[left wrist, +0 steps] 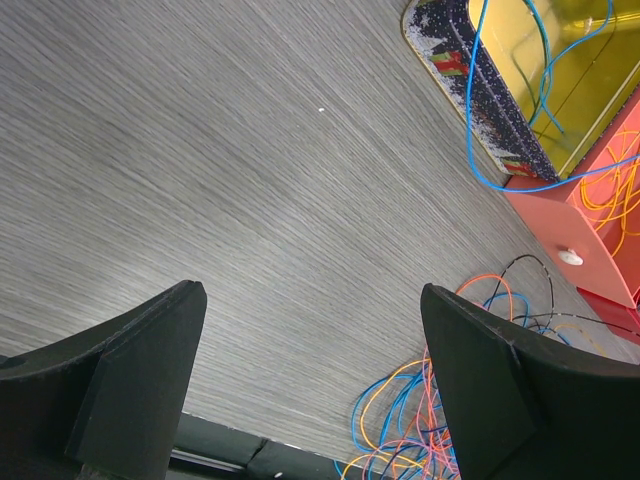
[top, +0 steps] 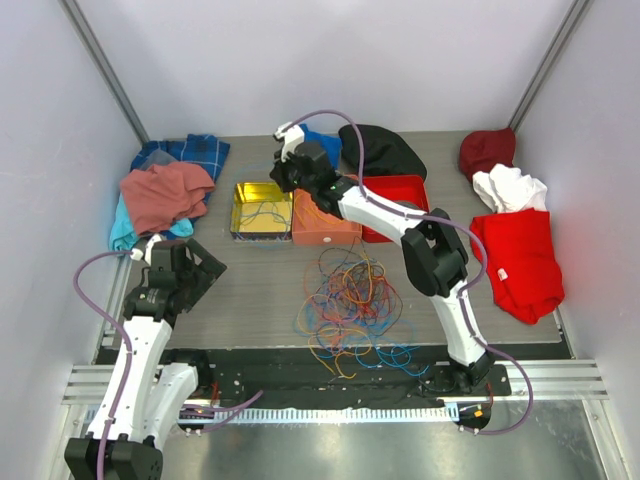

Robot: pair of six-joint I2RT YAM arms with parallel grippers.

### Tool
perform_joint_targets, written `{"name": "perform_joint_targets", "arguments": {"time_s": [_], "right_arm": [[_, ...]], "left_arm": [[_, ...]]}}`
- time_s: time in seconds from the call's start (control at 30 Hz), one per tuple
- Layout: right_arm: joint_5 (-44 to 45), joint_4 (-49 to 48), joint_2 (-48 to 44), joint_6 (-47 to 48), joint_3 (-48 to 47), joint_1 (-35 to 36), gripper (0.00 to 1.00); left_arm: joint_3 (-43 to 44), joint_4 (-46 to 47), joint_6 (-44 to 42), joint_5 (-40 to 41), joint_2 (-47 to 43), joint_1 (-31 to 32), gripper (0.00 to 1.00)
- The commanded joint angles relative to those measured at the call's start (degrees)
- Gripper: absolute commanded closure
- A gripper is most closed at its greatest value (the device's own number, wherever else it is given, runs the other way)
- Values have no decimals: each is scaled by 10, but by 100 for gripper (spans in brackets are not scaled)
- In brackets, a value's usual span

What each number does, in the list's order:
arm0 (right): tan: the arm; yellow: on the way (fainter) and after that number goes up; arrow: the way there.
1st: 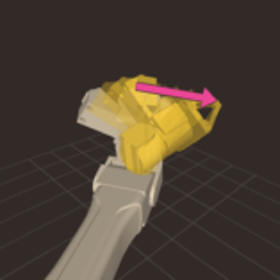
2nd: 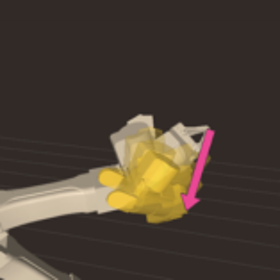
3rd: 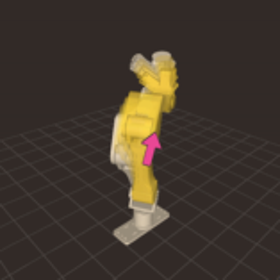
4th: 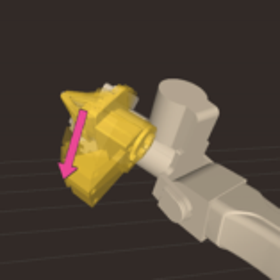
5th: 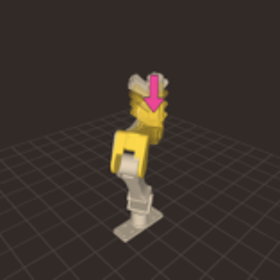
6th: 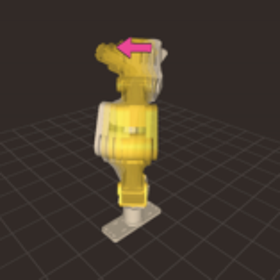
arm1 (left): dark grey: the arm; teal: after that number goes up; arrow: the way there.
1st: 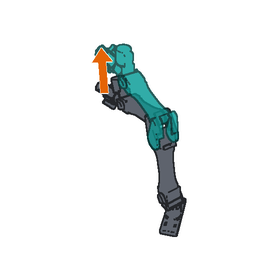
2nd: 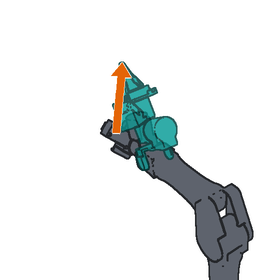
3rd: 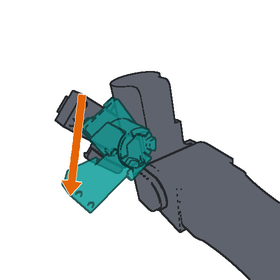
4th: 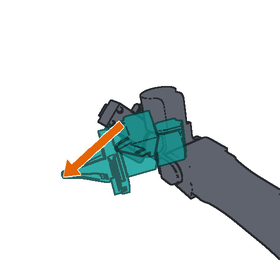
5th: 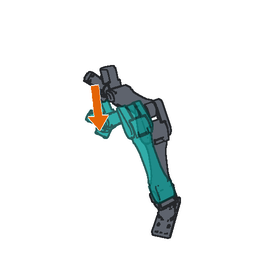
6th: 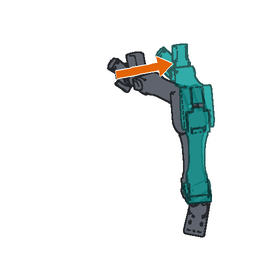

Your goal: Untangle the cables

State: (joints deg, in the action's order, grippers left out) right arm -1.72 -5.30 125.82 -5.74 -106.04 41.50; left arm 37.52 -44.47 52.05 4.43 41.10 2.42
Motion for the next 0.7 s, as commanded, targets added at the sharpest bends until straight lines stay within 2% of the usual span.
{"name": "perform_joint_targets", "arguments": {"time_s": [0.0,0.17,0.27,0.4,0.53,0.67], "right_arm": [[-15,-38,-30,14,10,14,99],[-20,-29,-27,12,13,23,99],[7,-73,-67,20,66,34,99],[114,-117,-130,70,137,59,99],[228,-173,-160,148,152,79,99],[229,-252,-145,209,139,80,99]], "left_arm": [[11,8,-10,-6,2,2,6],[12,5,-11,-6,0,2,6],[13,3,-11,-6,0,2,6],[12,4,-12,-8,2,2,6],[10,9,-11,-7,2,2,6],[9,10,-10,-6,0,2,7]]}}
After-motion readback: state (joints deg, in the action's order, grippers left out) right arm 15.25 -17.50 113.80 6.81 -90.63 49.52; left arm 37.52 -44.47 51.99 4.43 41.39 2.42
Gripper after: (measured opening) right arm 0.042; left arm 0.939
